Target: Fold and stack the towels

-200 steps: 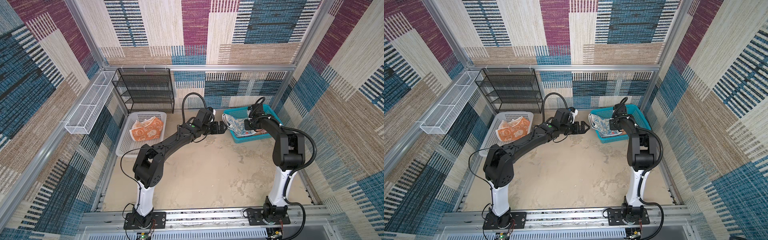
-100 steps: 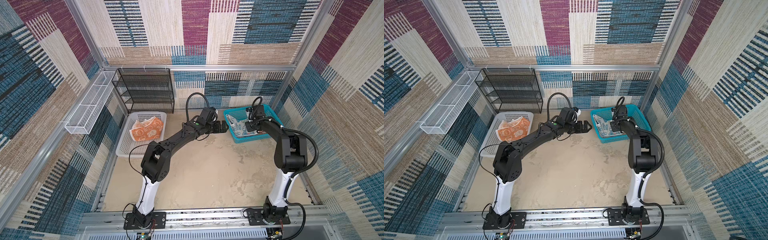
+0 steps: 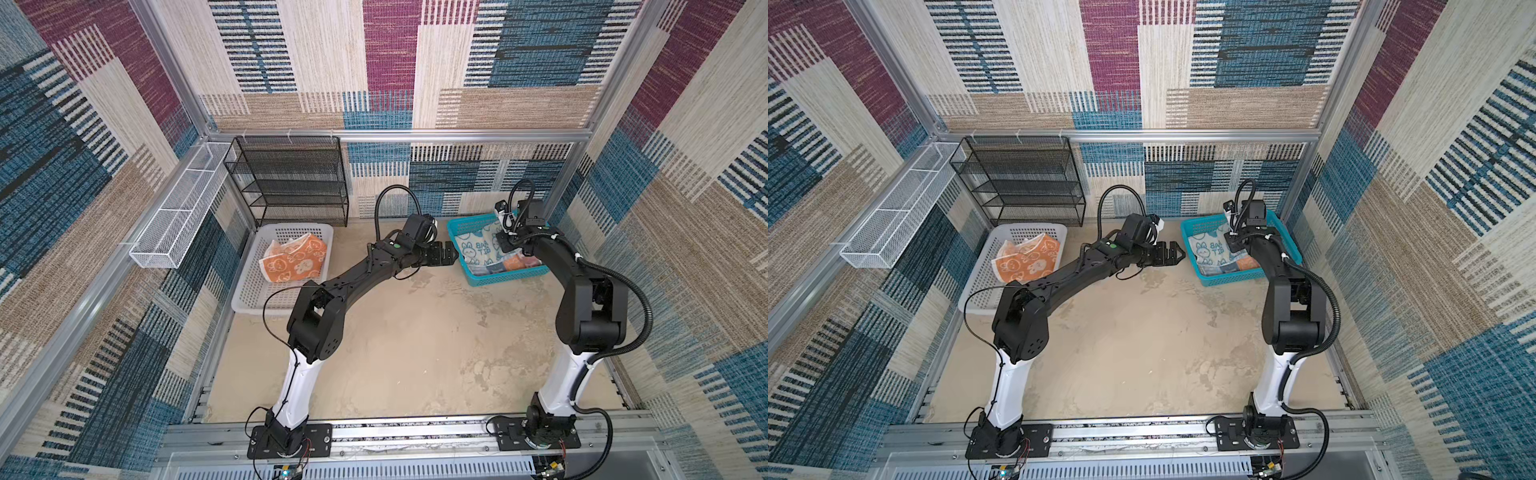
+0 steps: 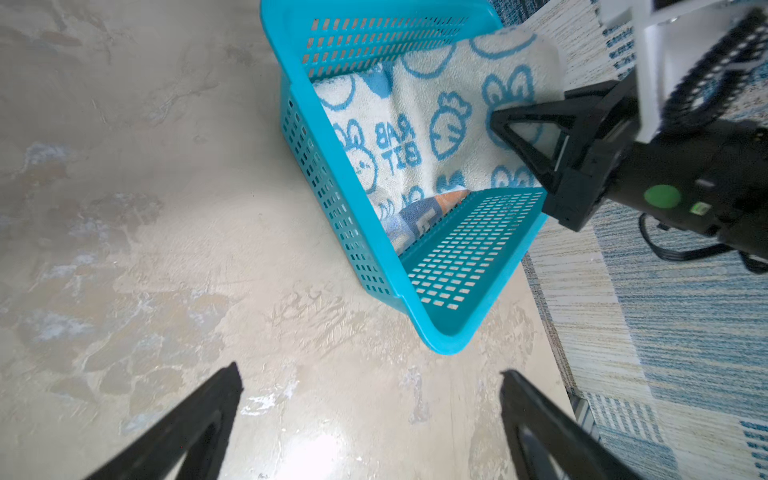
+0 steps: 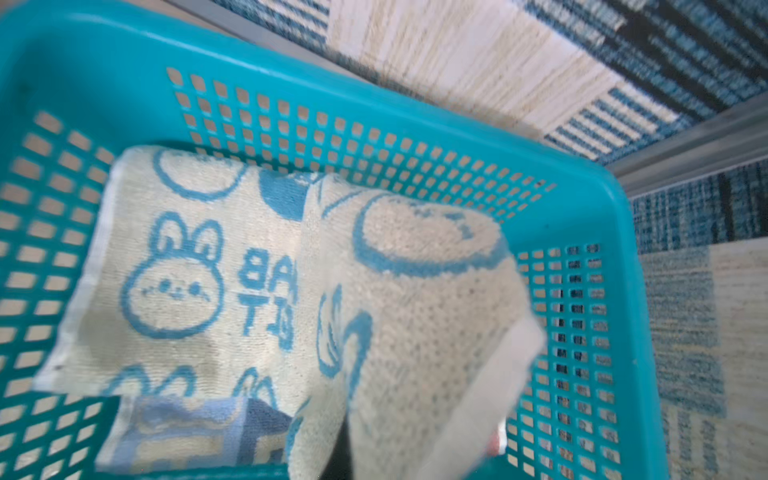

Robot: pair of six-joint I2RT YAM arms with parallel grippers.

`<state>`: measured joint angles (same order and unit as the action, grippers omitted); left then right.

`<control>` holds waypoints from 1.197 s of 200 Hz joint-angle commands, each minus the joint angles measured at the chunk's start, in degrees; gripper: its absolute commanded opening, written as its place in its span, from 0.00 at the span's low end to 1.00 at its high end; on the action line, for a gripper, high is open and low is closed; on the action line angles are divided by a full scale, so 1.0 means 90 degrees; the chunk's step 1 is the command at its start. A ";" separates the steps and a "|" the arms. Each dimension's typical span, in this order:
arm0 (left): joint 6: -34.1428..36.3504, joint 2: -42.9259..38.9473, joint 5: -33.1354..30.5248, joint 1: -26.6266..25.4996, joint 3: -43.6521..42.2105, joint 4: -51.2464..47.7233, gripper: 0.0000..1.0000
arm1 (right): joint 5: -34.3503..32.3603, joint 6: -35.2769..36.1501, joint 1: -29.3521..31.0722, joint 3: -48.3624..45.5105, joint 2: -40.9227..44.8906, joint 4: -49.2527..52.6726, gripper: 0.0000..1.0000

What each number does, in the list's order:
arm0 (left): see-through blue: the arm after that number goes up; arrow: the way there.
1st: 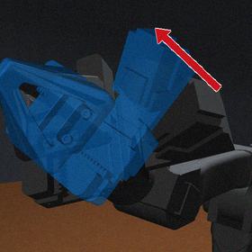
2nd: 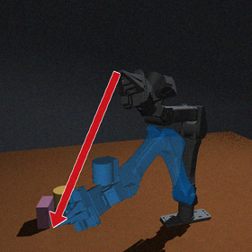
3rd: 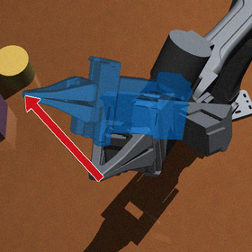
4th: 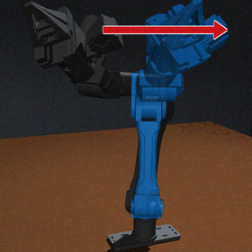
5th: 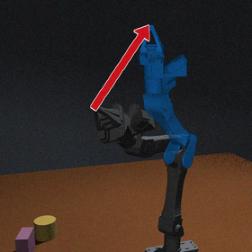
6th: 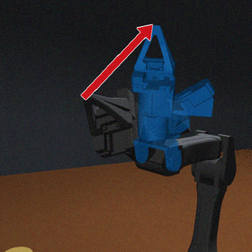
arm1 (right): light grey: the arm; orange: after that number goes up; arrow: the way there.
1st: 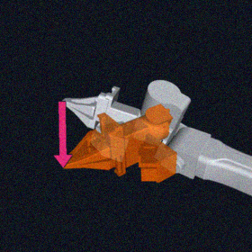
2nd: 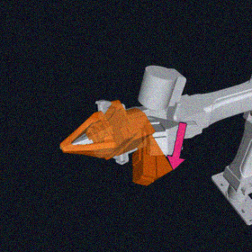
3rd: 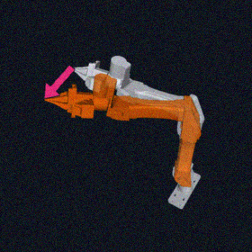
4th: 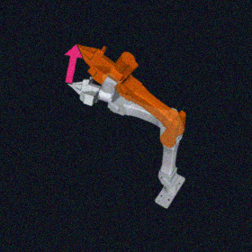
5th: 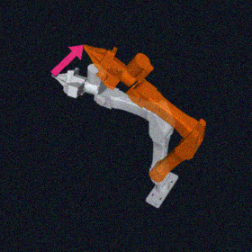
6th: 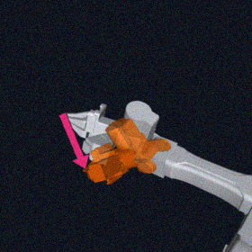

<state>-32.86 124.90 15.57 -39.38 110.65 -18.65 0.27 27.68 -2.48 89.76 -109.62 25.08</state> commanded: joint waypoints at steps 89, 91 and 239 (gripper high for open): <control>-0.0126 0.2319 0.0477 -0.0279 0.2858 -0.0254 0.98 | -0.0293 -0.0123 -0.0071 -0.0080 -0.0451 -0.0225 0.00; -0.0132 0.2334 0.0477 -0.0282 0.2868 -0.0250 0.97 | -0.0294 -0.0133 -0.0075 -0.0080 -0.0460 -0.0222 0.00; 0.0492 0.2436 0.0186 -0.0117 0.3218 -0.1332 0.31 | 0.0548 -0.0806 -0.0088 0.0038 -0.0359 0.0197 0.00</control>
<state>-31.99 148.77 18.35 -40.73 140.25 -26.70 1.61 22.46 -3.29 89.19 -113.51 25.26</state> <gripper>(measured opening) 0.319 0.089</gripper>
